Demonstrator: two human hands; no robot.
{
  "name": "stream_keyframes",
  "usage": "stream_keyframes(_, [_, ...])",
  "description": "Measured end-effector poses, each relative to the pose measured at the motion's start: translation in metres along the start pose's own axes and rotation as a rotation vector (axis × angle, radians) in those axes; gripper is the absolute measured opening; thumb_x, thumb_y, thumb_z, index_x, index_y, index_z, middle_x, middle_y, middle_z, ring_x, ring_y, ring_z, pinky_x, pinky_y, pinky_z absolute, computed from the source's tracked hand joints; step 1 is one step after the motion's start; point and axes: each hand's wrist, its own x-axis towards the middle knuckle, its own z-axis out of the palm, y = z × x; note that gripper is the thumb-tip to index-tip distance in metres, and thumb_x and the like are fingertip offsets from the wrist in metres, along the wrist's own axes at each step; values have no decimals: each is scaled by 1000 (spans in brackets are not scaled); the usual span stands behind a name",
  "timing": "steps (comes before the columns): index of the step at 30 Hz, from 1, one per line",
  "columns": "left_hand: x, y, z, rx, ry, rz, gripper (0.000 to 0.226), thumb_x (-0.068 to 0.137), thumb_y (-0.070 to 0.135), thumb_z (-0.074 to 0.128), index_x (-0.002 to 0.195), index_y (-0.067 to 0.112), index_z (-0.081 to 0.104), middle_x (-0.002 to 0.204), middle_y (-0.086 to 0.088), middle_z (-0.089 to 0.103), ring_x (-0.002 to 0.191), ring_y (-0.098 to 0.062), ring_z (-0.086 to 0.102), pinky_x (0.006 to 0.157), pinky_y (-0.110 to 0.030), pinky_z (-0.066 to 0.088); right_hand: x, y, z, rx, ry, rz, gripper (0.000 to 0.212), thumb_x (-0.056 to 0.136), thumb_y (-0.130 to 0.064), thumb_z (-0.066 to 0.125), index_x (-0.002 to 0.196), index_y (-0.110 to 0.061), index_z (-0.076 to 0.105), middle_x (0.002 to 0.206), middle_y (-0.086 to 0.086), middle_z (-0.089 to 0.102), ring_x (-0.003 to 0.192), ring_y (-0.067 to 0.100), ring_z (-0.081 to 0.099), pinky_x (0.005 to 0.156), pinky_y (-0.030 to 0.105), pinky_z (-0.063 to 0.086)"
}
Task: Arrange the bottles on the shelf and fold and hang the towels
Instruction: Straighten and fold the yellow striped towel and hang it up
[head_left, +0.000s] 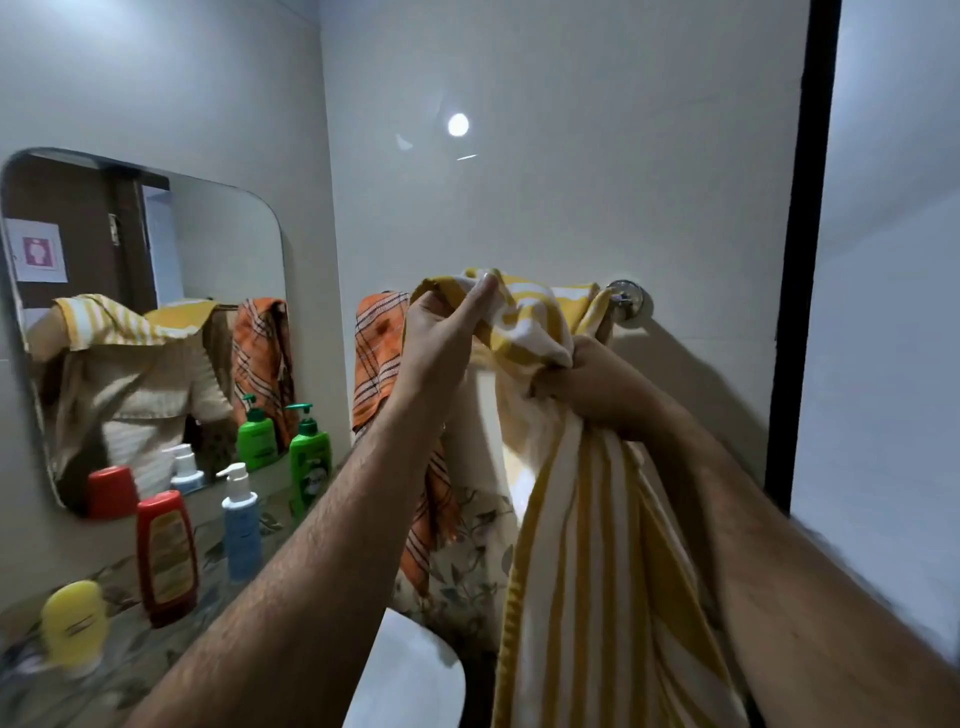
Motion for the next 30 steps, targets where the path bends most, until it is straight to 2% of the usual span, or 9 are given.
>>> stream_keyframes(5, [-23, 5, -18, 205, 43, 12, 17, 88, 26, 70, 72, 20, 70, 70, 10, 70, 70, -9, 65, 68, -30, 53, -26, -25, -2, 2, -162, 24, 28, 65, -26, 66, 90, -17, 74, 90, 5, 76, 80, 13, 71, 72, 31, 58])
stream_keyframes(7, [-34, 8, -27, 290, 72, -45, 15, 88, 29, 70, 78, 18, 71, 78, 1, 73, 79, -19, 70, 74, -41, 58, -34, -31, 1, 77, -211, 14, 35, 64, -23, 65, 98, -16, 71, 95, 5, 75, 81, 10, 71, 73, 26, 58])
stream_keyframes(10, [-52, 14, -36, 378, 105, -67, 20, 88, 31, 71, 85, 11, 72, 85, -12, 73, 87, -32, 70, 80, -51, 58, -42, -37, 12, 130, -296, 33, 45, 65, -20, 64, 110, -14, 67, 102, 10, 74, 92, 18, 71, 79, 31, 59])
stream_keyframes(15, [-78, 27, -46, 521, 100, -44, 21, 89, 31, 70, 81, 11, 71, 79, -12, 72, 79, -29, 70, 71, -45, 59, -55, -50, 32, 218, -420, 31, 33, 64, -9, 61, 96, -17, 65, 76, -8, 74, 76, 6, 70, 65, 20, 54])
stream_keyframes(17, [-87, 32, -55, 610, 139, -28, 21, 90, 34, 68, 73, 20, 69, 71, -4, 71, 70, -20, 69, 65, -39, 58, -62, -57, 37, 261, -491, 20, 32, 64, -3, 59, 93, -16, 64, 74, -8, 74, 74, 5, 70, 65, 19, 54])
stream_keyframes(19, [-94, 38, -67, 695, 125, -56, 24, 90, 39, 67, 73, 22, 70, 68, -3, 70, 69, -22, 69, 66, -43, 59, -66, -62, 41, 252, -535, 11, 34, 63, -4, 60, 93, -20, 63, 75, -11, 74, 75, 3, 70, 65, 17, 55])
stream_keyframes(21, [-100, 43, -76, 810, 71, -122, 29, 88, 44, 65, 77, 19, 73, 71, -3, 72, 73, -24, 69, 67, -45, 59, -67, -67, 45, 218, -541, 4, 34, 61, -9, 62, 92, -24, 63, 78, -11, 73, 78, 4, 69, 68, 18, 56])
stream_keyframes(24, [-107, 52, -86, 1055, -22, -250, 28, 87, 47, 61, 77, 24, 73, 71, 4, 71, 72, -18, 67, 59, -33, 53, -65, -74, 52, 162, -564, 8, 32, 59, -11, 61, 89, -21, 64, 82, -5, 71, 79, 9, 67, 73, 25, 58])
stream_keyframes(30, [-113, 75, -100, 1510, -97, -474, 30, 89, 47, 52, 79, 21, 64, 74, 0, 61, 68, -18, 57, 53, -28, 39, -64, -75, 64, 76, -689, 75, 22, 59, -7, 59, 78, -16, 67, 66, -7, 73, 63, 5, 69, 56, 19, 54])
